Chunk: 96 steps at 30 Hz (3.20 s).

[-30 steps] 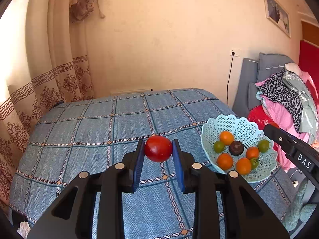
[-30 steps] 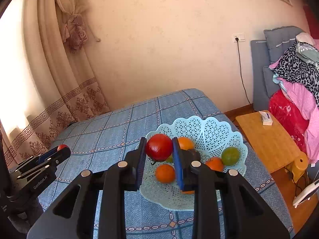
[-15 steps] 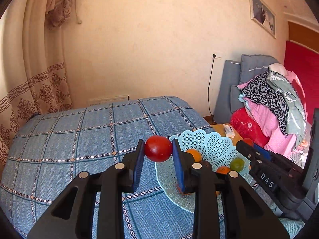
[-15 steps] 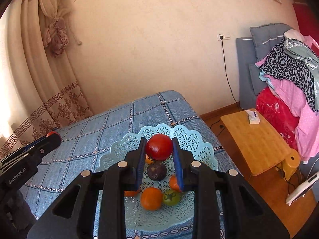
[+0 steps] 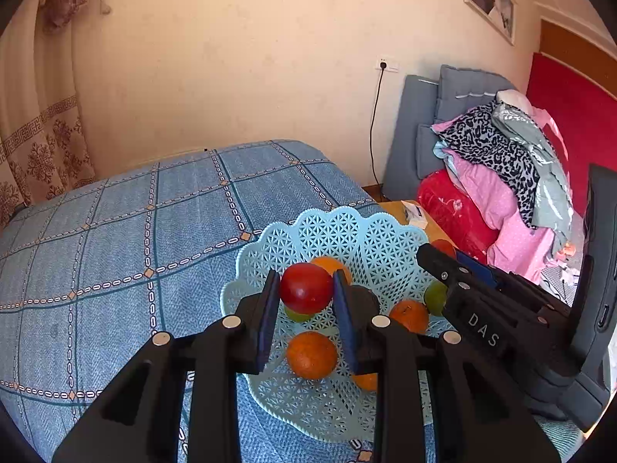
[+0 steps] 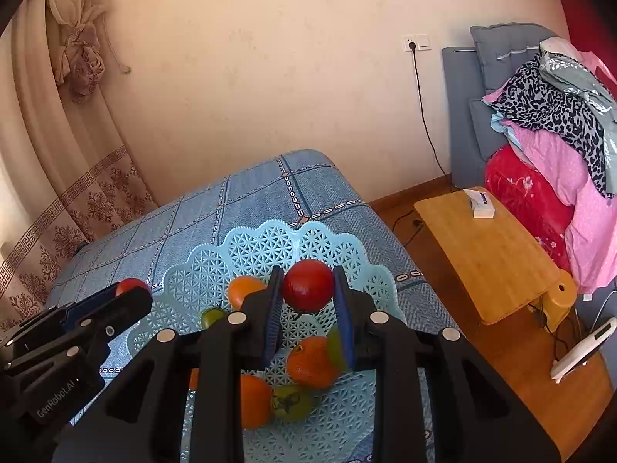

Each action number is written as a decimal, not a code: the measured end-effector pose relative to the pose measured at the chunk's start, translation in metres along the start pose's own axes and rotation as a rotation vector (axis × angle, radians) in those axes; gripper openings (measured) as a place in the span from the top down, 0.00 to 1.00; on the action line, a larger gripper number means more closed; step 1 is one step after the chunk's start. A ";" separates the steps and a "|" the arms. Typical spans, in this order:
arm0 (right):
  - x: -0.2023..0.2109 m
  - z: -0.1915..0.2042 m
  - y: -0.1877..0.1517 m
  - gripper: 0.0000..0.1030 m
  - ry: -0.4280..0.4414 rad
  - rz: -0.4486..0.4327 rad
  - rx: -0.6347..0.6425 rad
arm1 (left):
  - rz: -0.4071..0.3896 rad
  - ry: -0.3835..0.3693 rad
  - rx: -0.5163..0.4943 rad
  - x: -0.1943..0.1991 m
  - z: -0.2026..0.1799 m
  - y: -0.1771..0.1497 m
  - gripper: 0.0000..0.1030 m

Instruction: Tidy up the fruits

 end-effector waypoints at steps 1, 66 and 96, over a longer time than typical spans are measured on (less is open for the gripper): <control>-0.001 -0.002 0.000 0.75 -0.002 0.001 -0.002 | 0.011 -0.010 0.002 -0.003 -0.001 -0.003 0.73; 0.094 -0.003 -0.009 0.03 -0.221 -0.102 0.090 | -0.183 0.192 -0.185 0.050 0.006 0.015 0.05; 0.105 0.026 -0.033 0.03 -0.352 -0.095 0.261 | -0.113 0.288 -0.298 0.063 0.029 -0.042 0.05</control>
Point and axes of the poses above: each gripper's, at about its wrist camera, not at the fingertips, and x roughly against the way its jaws point, z to its left, y to its top, the point moved 4 cm from there along -x, roughly the way its jaws point, and after that the axes turned 12 degrees about -z, right-handed, at the moved point
